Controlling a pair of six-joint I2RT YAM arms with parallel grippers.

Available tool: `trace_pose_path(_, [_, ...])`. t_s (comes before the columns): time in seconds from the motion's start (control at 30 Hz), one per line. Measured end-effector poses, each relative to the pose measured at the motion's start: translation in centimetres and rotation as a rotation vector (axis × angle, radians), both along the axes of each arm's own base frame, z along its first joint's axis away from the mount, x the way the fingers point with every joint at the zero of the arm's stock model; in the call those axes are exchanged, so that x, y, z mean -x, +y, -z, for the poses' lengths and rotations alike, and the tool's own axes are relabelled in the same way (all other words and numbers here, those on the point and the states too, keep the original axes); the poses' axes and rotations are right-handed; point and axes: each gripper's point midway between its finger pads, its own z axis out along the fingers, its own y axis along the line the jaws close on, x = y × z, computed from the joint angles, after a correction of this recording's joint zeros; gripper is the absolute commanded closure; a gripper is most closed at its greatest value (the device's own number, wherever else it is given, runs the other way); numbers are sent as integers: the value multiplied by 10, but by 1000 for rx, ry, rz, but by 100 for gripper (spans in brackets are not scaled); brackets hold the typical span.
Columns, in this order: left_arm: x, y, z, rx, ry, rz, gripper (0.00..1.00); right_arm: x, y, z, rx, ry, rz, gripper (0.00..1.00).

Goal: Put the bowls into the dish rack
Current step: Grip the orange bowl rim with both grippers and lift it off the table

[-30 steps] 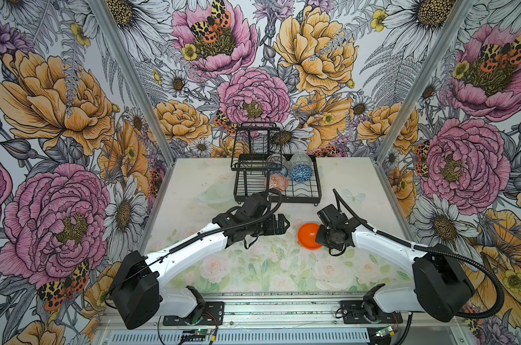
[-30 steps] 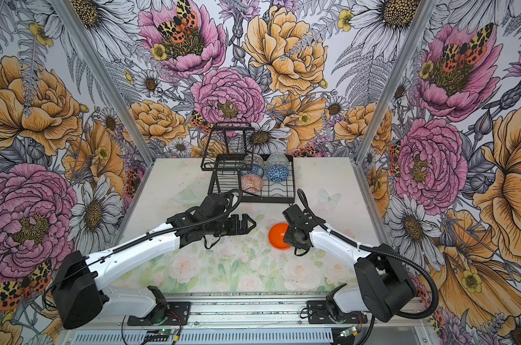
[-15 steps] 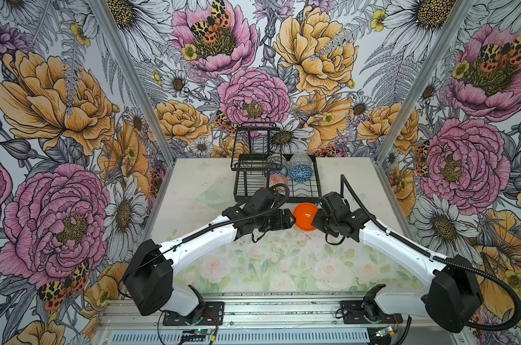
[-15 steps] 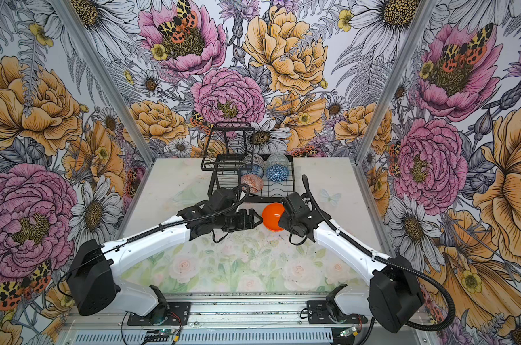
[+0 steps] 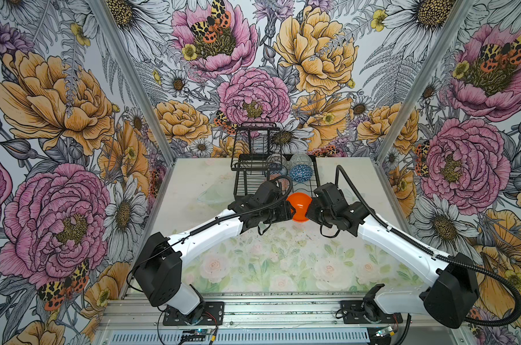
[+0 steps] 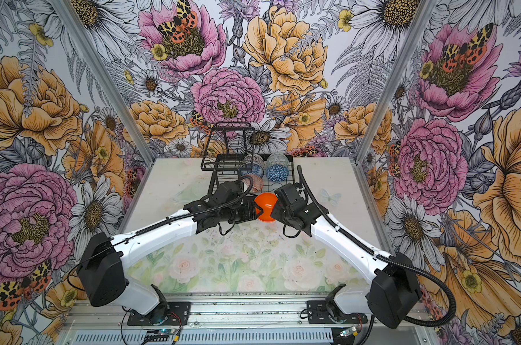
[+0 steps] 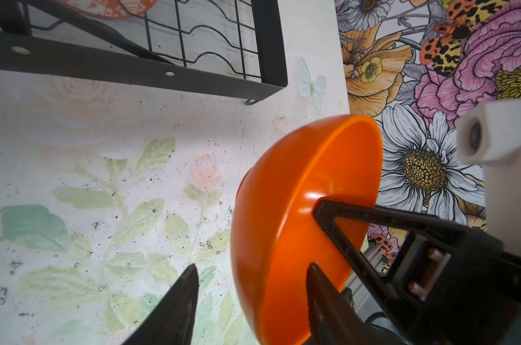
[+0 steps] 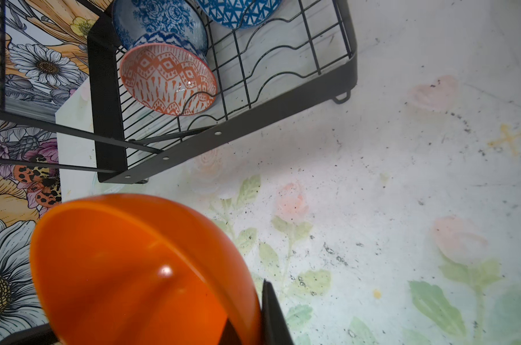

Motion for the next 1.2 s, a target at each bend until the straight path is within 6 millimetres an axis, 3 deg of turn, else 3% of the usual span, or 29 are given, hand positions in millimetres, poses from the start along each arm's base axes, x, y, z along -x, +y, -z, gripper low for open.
trace_pose_path(0.17, [-3,3,0,-2,-2,-24,56,4,7,-1,12,-12,-16,100])
trace_pose_path(0.4, [-7,10,5,-18,6,-61,82,13,19,-3,41,-41,-21,100])
trace_pose_path(0.63, [1,21,10,-50,-9,-54,90,18,22,-1,69,-50,-27,100])
trace_pose_path(0.73, [5,28,11,-62,-14,-66,99,19,28,0,65,-51,-42,98])
trace_pose_path(0.87, [5,34,14,-77,-18,-84,100,18,34,1,63,-47,-50,80])
trace_pose_path(0.97, [2,39,13,-73,-14,-105,100,15,37,-5,30,-54,-27,75])
trace_pose_path(1.13, [-1,45,5,-72,-37,-131,100,11,39,-9,-11,-60,10,45])
trace_pose_path(1.2, [-3,48,0,-67,-50,-142,100,10,37,-10,-20,-58,27,19])
